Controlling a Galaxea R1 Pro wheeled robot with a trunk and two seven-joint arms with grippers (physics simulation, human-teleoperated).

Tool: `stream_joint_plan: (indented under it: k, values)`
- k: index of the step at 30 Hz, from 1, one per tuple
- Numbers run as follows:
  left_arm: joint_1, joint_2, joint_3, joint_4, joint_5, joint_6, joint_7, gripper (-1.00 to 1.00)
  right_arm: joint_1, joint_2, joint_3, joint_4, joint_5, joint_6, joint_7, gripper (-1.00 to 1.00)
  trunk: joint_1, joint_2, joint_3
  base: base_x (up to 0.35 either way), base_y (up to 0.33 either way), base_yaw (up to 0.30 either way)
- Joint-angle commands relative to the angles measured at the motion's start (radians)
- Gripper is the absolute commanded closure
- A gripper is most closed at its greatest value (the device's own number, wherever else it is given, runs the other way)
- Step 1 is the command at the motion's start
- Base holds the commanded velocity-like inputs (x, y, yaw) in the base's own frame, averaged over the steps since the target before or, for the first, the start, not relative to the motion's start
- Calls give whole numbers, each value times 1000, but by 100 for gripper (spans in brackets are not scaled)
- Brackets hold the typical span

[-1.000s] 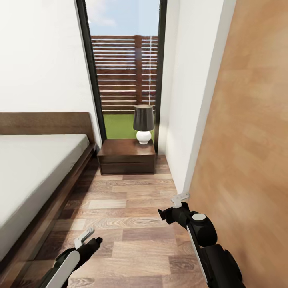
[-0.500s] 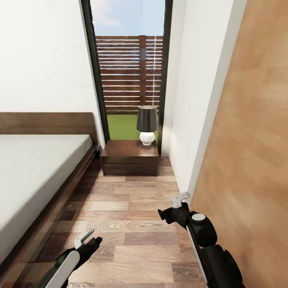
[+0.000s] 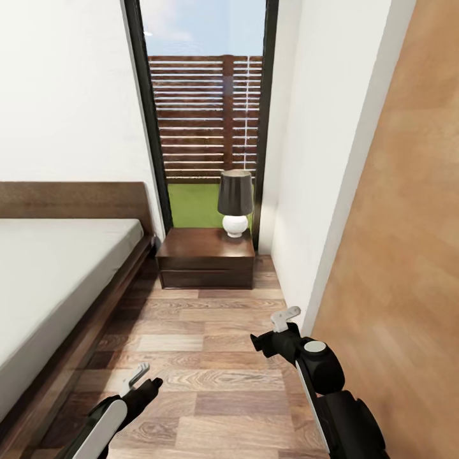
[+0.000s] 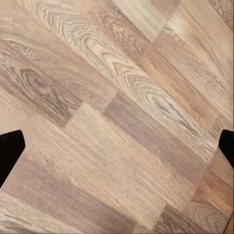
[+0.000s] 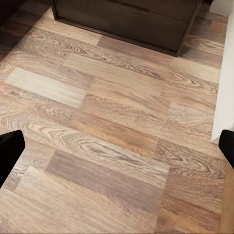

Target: In the bedroom, move the book from the bed onto either nightstand, and place the two sandals side by side next to the bed.

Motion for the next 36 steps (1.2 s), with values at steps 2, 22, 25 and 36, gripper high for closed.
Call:
stream_joint_plan:
  k: [2,22,25,36]
  values:
    - [-1,1,-3,-2,7,0,8,-100,0,0,4,-1,11,4,8,-100,0,0,-1,323,0,0]
    - [3,2,-3,-3,7,-1,9,-100,2,-2,32,-1,11,-13,7,-100,0,0,-1,327,0,148]
    - [4,2,-3,-3,7,-1,9,-100,2,-2,32,-1,11,-13,7,-100,0,0,-1,327,0,275]
    - [4,1,-3,-4,7,-2,9,-100,2,-2,34,-1,11,-12,8,-100,0,0,-1,327,0,279]
